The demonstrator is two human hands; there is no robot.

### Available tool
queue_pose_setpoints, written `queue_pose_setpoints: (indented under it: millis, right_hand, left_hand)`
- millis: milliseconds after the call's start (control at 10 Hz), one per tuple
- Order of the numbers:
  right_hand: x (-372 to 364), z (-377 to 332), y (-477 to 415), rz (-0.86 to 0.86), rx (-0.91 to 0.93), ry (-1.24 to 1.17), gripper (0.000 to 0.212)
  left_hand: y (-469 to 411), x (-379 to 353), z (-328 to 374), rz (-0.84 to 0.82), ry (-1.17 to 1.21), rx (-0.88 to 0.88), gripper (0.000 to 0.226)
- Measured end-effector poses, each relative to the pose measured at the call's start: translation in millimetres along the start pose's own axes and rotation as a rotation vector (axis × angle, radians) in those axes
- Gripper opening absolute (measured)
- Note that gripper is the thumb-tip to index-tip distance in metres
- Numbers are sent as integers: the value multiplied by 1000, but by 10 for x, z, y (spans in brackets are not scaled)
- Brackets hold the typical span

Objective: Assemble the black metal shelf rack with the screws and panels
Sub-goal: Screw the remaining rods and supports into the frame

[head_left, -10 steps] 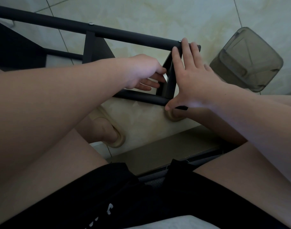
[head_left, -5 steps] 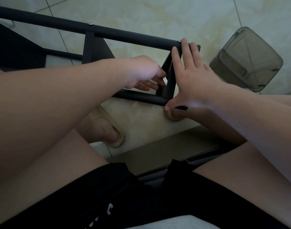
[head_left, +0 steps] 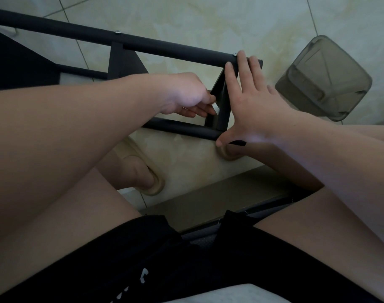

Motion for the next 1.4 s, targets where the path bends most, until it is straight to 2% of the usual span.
queue_pose_setpoints:
  millis: [900,1400]
  right_hand:
    - [5,2,-9,-5,-1,3,153]
    - [-46,47,-32,11,-2,0,153]
  left_hand:
    - [-25,197,-97,-13,-519,-200,17]
    - [-45,135,-124,-33,-678,-204,10]
Point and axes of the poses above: each hand's wrist, its own y-axis away from the middle knuckle, its own x-axis out of the back of the hand, z = x × y, the point moved 1 cm from there along -y, towards the middle knuckle, and after that the axes turned 9 degrees about x, right-handed, at the moved point
